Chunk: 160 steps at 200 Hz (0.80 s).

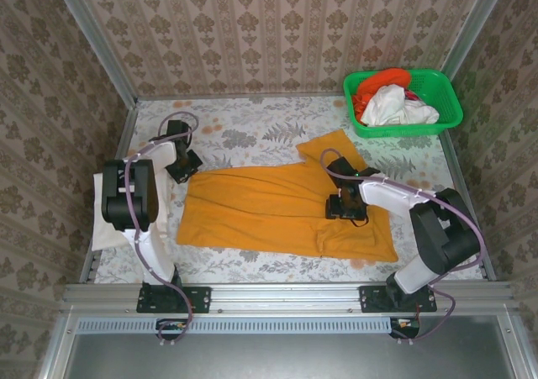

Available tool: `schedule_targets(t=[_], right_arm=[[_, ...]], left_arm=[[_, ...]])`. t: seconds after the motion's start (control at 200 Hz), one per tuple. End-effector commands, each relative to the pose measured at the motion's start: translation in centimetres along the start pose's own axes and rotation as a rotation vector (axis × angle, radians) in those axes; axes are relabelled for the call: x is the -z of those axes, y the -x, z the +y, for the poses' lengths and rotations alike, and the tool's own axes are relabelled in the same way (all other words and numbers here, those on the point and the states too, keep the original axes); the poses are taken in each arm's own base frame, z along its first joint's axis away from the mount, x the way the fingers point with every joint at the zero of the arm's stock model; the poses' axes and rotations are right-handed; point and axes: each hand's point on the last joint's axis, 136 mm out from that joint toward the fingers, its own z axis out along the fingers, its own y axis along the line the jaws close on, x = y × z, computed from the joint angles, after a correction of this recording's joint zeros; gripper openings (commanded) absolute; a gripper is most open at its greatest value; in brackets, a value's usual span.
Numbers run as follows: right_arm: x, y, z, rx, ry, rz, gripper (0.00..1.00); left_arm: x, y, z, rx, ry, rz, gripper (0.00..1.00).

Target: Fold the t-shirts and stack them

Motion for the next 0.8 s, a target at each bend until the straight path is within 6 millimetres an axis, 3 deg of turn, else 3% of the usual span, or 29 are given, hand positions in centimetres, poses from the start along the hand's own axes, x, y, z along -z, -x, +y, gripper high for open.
schedule_targets(t=[0.0,0.22,0.37,0.49,0.595,0.795], right_arm=[[2.5,4.5,0.7,-0.073,0.083,-0.114,0.63],[3.4,15.1,-2.1,-0.159,0.023,-0.338,0.60],[2.8,20.0,-4.4,-0.174,-0.068,-0.403,0.55],[1.6,22.7,-5.4,-0.187,-0.110,-0.447,0.52],[0.6,24.4,-5.0,-0.225,-0.053,-0.466,0.49],[-1.6,25.0,-4.3,-0.282,-0.019,-0.446,0.46]], left_arm=[[0.4,-0.5,0.2,-0.009,0.015,0.043,0.00],[1.0,2.0,-1.7,-0.027,-0.013,0.004,0.00],[0.9,2.2,-1.9,-0.026,-0.020,0.005,0.00],[0.6,1.9,-1.8,-0.026,-0.020,0.014,0.00],[0.4,1.7,-1.7,-0.032,-0.014,0.019,0.00],[0.1,1.7,-1.8,-0.030,-0.020,0.026,0.00]])
